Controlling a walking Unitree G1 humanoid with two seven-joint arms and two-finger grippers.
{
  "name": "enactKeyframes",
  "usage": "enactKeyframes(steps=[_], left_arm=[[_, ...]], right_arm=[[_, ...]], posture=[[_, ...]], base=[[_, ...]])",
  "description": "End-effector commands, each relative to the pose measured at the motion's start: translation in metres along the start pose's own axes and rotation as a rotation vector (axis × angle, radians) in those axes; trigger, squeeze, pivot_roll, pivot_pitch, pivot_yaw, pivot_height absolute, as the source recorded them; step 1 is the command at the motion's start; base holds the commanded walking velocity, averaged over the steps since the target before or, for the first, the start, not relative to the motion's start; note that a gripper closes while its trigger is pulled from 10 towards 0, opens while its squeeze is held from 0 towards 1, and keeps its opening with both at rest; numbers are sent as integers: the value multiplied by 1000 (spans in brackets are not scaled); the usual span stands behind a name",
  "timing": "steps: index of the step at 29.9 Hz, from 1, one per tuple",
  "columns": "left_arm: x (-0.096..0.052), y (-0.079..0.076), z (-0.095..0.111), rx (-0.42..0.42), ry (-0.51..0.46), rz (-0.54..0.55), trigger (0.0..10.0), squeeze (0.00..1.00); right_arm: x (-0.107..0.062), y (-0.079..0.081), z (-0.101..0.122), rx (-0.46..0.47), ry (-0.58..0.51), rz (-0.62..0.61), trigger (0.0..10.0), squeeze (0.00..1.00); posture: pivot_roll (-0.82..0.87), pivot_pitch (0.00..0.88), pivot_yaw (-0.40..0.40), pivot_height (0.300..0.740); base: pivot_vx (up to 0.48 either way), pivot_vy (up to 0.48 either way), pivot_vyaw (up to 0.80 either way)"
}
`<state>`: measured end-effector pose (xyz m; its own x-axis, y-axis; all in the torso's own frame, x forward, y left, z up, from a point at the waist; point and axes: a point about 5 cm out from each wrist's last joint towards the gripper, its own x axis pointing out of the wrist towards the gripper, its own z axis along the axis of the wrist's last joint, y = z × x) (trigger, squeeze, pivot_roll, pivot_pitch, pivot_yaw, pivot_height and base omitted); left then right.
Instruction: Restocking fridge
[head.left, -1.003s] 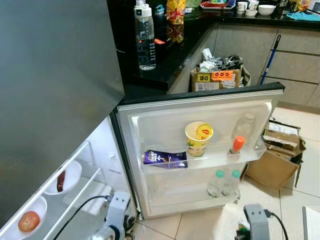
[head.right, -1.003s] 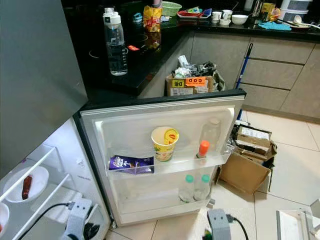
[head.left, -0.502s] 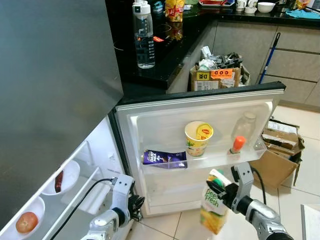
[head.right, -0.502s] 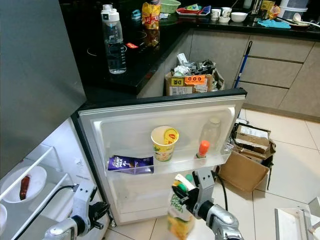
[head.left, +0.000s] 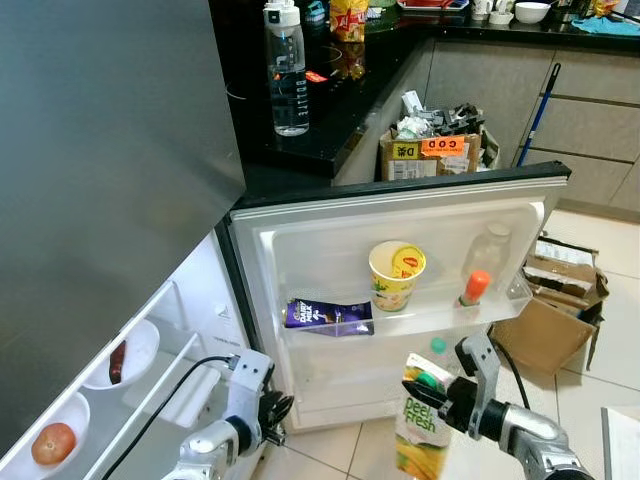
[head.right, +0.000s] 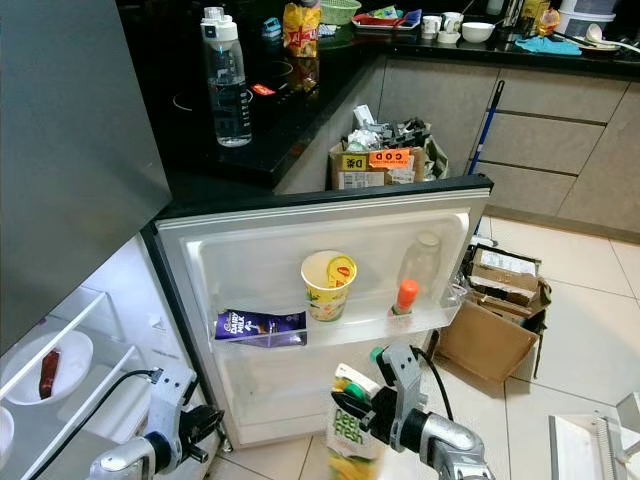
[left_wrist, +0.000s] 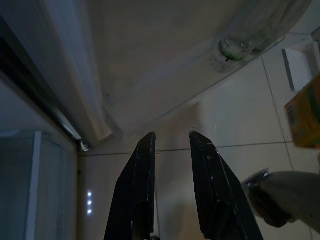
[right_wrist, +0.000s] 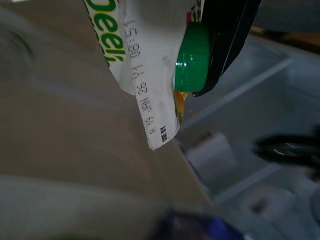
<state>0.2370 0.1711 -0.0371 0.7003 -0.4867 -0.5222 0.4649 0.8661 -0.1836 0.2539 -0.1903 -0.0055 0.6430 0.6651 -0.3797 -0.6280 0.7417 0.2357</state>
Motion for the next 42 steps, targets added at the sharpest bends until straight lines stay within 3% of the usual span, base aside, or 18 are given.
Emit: enactKeyframes(steps=[1,4,6,13,19,32,42], left_arm=[[-8,5,-14,3,72,24,10000,0],[-16,4,-35,-18,173,77,10000,0],[-17,4,-38,-23,183,80,10000,0],[-38,-2,-78,-102,319,136,10000,0],[-50,-6,-99,-77,429,179,10000,0],[-51,-9,-103,-92,439,188,10000,0],[-50,-12,-103,-106,436,168,10000,0]], right_arm=[[-2,-6,-5,-43,69,-100,10000,0],[-10,-12,-25,-12,194,-254,10000,0],[-11,-12,-27,-6,202,-264,10000,0],[-16,-4,-45,38,214,-273,10000,0],[-11,1,-46,57,212,-252,10000,0],[-6,5,-43,93,171,-202,10000,0],[-6,8,-44,103,165,-192,10000,0]], posture=[[-63,0,-22,740],[-67,0,-21,740],[-67,0,-21,740],[-68,0,-20,740],[-66,0,-19,740],[-63,0,-22,740],[-67,0,-21,740]], base=[[0,0,0],[0,0,0],[0,0,0],[0,0,0],[0,0,0],[0,0,582],[0,-174,0]])
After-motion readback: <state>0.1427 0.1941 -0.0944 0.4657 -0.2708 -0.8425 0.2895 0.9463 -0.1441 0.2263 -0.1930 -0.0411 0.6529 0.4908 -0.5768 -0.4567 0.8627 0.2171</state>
